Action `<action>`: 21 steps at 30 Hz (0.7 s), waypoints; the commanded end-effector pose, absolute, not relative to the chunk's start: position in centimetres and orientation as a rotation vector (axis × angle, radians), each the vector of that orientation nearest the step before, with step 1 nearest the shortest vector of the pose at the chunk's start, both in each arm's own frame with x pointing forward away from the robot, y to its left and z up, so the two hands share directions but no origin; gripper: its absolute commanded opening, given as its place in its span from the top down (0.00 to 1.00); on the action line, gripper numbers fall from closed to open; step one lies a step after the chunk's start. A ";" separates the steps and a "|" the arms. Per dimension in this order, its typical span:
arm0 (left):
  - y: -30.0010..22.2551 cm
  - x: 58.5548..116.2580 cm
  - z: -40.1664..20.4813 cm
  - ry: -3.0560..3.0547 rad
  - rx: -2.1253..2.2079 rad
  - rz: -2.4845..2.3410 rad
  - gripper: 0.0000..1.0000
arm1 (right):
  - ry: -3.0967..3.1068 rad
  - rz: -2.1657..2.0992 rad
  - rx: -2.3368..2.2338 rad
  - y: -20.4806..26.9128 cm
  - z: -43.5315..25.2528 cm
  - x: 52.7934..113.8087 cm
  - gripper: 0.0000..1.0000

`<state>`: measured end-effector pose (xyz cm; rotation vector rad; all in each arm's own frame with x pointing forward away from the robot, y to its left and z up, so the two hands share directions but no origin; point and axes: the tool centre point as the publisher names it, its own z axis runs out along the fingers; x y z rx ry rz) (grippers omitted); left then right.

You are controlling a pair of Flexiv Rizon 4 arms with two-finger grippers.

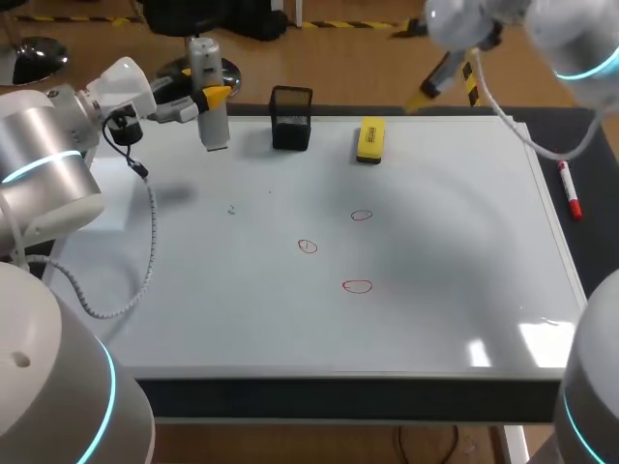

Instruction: Pick up the inspection probe, press it on each red-marked spot on the whiteboard one by one, put down the probe, pick up the eraser, and wipe off all the red marks.

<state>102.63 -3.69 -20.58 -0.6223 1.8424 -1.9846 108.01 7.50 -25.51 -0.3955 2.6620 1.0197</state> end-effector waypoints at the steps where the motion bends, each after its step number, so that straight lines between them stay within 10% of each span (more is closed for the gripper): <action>1: -3.8 102.7 -20.6 1.837 -0.623 -1.984 1.00 | 3.018 0.666 -1.130 8.1 -26.3 108.3 0.00; 21: -3.8 102.7 -20.6 1.837 -0.623 -1.984 1.00 | 2.699 0.206 -1.956 8.6 -30.9 108.5 0.00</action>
